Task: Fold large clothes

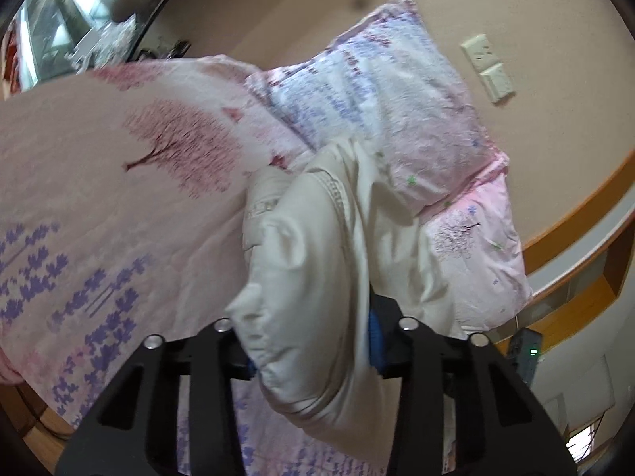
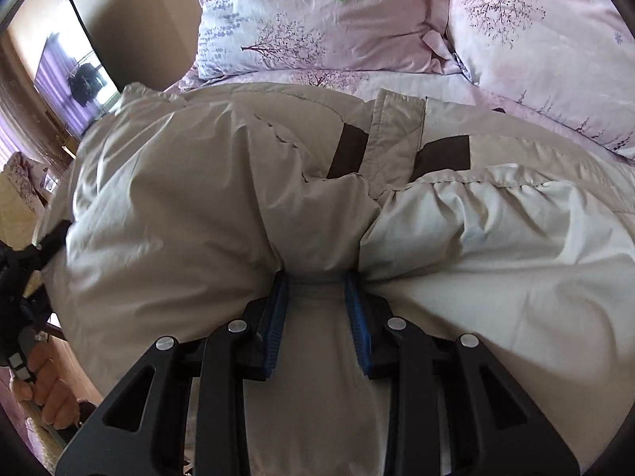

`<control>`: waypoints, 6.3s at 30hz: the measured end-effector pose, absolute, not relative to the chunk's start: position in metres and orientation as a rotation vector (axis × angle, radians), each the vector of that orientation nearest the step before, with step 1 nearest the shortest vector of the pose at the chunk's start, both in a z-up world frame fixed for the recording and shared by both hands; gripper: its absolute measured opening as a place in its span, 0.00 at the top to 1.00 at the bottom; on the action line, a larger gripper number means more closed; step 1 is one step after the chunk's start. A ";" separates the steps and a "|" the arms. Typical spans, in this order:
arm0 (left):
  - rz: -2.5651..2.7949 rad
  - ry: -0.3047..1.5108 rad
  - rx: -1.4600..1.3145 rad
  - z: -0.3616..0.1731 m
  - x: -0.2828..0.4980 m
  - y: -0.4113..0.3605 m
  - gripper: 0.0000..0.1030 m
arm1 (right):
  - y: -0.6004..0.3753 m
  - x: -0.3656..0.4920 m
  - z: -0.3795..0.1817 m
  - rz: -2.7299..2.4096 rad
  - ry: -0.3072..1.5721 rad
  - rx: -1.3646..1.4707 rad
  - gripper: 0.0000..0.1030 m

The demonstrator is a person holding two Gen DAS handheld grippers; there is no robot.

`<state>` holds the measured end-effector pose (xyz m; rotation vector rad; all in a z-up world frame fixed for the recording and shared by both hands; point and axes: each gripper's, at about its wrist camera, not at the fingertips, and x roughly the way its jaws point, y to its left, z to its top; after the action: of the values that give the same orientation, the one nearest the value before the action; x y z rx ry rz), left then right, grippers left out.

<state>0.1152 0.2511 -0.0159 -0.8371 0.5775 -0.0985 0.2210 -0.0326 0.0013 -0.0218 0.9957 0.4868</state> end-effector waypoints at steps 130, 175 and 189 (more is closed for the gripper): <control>-0.479 0.545 0.063 0.058 0.242 -0.028 0.25 | -0.321 0.230 0.064 0.442 0.794 0.254 0.87; -0.510 0.699 0.206 0.019 0.231 -0.106 0.24 | -0.330 0.153 0.026 0.320 0.662 0.202 0.55; -0.566 0.674 0.163 0.037 0.214 -0.100 0.25 | -0.328 0.161 -0.027 0.307 0.777 0.265 0.54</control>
<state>0.2137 -0.1000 0.0370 0.1629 0.6737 -0.5656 0.1614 -0.3282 -0.0270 0.2650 0.7766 0.3074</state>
